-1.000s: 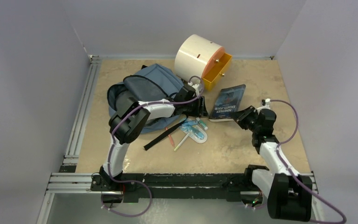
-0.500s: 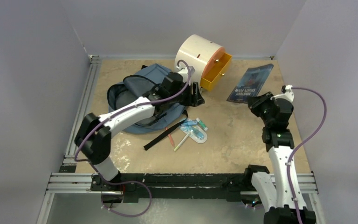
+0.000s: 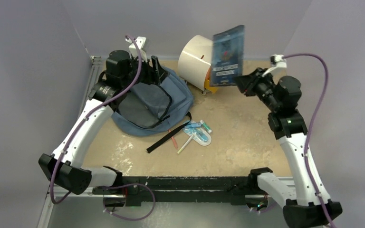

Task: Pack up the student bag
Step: Pick up the book from the center of the board.

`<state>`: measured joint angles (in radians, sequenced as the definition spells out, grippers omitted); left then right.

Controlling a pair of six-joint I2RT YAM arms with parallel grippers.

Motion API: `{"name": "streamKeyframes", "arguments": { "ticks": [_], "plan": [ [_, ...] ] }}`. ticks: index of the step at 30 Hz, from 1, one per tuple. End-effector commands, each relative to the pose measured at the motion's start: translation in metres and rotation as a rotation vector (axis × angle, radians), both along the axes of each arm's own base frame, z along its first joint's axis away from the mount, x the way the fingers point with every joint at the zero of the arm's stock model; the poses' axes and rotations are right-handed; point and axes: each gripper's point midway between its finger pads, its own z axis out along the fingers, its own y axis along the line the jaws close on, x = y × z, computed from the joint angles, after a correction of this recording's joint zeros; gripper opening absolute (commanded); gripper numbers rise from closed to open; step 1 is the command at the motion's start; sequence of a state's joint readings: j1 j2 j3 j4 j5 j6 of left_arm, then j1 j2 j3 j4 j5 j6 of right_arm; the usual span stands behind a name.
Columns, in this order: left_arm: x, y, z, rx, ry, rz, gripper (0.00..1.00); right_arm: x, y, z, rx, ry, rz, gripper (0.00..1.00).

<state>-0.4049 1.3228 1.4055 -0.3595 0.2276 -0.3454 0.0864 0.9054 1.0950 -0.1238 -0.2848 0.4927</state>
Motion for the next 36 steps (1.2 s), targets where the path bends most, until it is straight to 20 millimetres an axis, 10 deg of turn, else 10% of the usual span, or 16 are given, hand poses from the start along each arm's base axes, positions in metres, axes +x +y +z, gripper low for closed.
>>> {"name": "streamKeyframes", "arguments": {
  "ticks": [1, 11, 21, 28, 36],
  "plan": [
    [-0.021, 0.006, 0.044, 0.055, -0.119, -0.138, 0.62, -0.019, 0.057, 0.069, -0.072, -0.281, 0.253, 0.00],
    [-0.039, 0.030, 0.069, 0.106, -0.246, -0.171, 0.63, -0.035, 0.145, 0.031, -0.257, -0.322, 0.625, 0.00],
    [-0.086, 0.022, 0.068, 0.165, -0.413, -0.365, 0.63, -0.080, 0.148, 0.012, -0.389, -0.400, 0.864, 0.00],
    [-0.080, 0.016, 0.048, 0.148, -0.369, -0.393, 0.63, -0.056, 0.142, 0.001, -0.392, -0.334, 0.734, 0.00],
    [-0.099, 0.000, 0.028, 0.125, -0.402, -0.563, 0.63, -0.075, 0.147, 0.009, -0.330, -0.384, 0.801, 0.00]
  ]
}}
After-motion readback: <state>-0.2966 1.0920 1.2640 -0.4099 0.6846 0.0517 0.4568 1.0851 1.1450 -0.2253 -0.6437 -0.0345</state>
